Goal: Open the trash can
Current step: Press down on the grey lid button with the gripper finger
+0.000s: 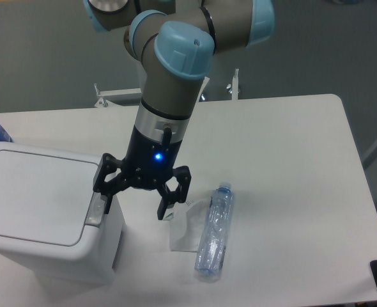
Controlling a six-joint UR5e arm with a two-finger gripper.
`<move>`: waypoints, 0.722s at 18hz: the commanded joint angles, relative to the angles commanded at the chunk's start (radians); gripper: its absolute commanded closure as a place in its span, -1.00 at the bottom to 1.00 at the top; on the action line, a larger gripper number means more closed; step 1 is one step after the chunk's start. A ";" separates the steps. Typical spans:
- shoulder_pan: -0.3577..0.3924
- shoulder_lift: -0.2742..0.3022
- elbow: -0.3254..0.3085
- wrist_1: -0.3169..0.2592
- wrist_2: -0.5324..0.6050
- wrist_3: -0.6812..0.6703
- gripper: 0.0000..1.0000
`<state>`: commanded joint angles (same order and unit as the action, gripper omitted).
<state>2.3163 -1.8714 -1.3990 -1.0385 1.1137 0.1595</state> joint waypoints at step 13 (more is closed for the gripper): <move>-0.008 -0.006 -0.006 0.000 0.000 -0.002 -1.00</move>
<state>2.3086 -1.8776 -1.4051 -1.0385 1.1137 0.1580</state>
